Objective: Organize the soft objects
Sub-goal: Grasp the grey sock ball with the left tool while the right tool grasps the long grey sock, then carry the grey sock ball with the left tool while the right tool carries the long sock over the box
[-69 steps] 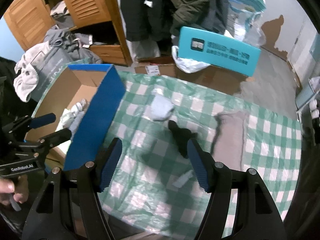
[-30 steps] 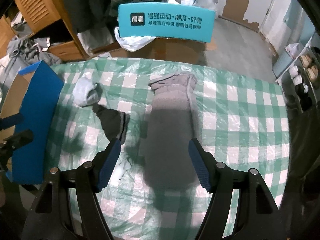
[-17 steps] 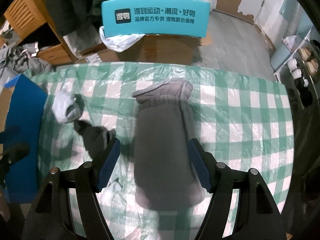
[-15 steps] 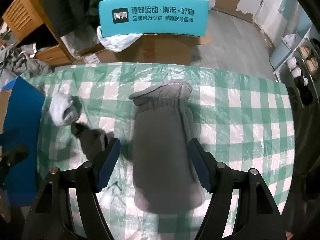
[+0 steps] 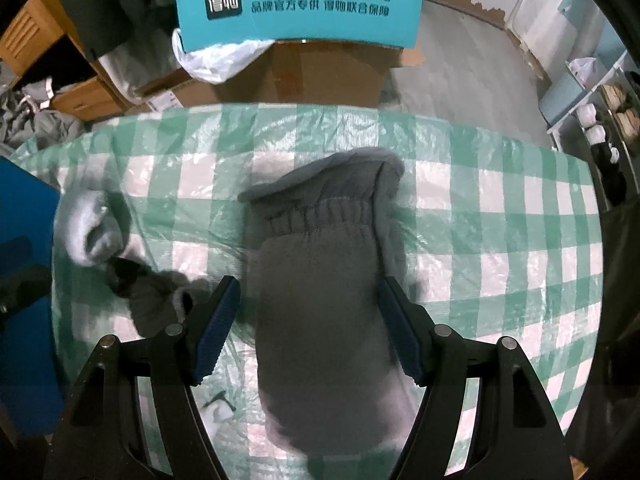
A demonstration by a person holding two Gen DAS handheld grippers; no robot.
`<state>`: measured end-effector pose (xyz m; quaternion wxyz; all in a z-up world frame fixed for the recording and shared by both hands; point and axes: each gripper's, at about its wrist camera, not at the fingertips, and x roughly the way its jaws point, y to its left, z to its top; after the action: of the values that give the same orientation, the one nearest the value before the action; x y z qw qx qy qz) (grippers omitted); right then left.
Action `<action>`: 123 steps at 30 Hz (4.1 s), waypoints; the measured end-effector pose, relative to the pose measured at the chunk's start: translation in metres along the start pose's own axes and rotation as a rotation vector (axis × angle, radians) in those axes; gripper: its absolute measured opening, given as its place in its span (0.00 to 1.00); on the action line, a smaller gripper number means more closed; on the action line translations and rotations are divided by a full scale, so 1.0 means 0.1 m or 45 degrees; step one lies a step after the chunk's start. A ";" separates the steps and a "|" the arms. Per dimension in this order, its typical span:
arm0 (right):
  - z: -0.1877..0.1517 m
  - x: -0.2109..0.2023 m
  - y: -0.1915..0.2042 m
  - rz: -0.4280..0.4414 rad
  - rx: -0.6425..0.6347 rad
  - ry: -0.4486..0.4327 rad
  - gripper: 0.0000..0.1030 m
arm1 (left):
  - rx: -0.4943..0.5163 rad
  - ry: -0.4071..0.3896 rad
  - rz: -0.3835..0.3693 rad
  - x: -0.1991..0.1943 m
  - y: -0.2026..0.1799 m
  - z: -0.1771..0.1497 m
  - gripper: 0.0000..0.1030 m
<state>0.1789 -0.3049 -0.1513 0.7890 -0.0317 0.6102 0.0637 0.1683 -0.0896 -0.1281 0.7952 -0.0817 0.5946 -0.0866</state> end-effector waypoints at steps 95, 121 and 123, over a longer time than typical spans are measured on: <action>-0.59 -1.47 0.59 0.246 -0.253 -0.355 0.17 | 0.112 -0.336 0.061 -1.44 0.19 -0.91 0.29; -0.40 -1.66 1.46 0.305 -0.403 -0.383 0.17 | -0.003 -0.370 0.096 -1.67 0.77 -1.05 0.29; -0.39 -1.68 1.56 0.311 -0.422 -0.386 0.17 | -0.011 -0.371 0.100 -1.69 0.81 -1.06 0.29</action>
<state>0.0785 -0.1655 0.0052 0.8420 -0.0766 0.4654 0.2618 0.0225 0.0262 -0.0198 0.8755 -0.0735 0.4759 -0.0399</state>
